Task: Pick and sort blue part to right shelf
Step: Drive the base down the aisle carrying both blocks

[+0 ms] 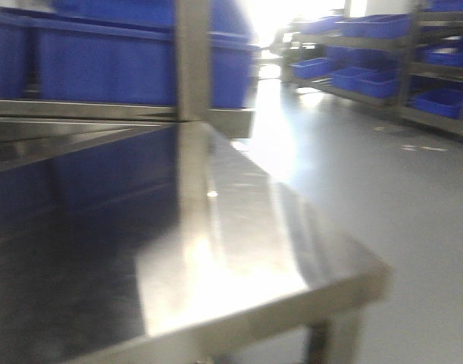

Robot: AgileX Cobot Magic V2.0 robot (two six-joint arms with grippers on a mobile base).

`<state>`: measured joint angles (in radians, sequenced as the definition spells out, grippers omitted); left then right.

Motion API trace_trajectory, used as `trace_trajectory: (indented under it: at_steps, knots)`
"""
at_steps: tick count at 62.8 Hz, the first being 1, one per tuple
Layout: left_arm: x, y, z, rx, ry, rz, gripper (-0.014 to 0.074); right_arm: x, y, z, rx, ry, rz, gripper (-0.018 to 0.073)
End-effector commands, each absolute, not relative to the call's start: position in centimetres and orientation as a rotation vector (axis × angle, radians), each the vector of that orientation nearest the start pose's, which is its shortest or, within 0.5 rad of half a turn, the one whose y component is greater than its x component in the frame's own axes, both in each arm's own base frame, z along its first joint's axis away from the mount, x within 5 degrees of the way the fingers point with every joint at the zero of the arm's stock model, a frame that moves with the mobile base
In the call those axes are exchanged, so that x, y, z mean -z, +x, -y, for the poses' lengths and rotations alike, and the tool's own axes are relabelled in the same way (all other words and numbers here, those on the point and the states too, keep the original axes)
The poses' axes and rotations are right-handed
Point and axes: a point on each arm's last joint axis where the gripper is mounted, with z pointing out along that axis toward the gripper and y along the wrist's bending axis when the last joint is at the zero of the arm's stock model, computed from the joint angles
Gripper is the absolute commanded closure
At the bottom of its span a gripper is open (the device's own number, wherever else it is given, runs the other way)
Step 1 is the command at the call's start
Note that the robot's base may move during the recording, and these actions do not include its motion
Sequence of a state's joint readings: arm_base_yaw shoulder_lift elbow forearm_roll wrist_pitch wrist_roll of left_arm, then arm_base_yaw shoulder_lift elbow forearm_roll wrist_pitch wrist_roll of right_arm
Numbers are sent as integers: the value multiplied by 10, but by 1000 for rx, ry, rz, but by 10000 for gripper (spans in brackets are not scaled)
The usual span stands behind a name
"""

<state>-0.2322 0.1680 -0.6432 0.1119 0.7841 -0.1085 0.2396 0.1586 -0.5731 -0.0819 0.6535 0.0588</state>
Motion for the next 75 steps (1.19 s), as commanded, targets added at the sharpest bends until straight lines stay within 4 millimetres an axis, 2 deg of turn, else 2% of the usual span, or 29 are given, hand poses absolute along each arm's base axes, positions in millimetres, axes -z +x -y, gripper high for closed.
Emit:
trace_trajectory:
  at_steps: [1,75]
  knots:
    - [-357,20,-2,142,120,-1686,334,-349,27,-2,-117,-181,-1608,286]
    - [-357,20,-2,142,120,-1686,334,-349,27,-2,-117,-180,-1607,286]
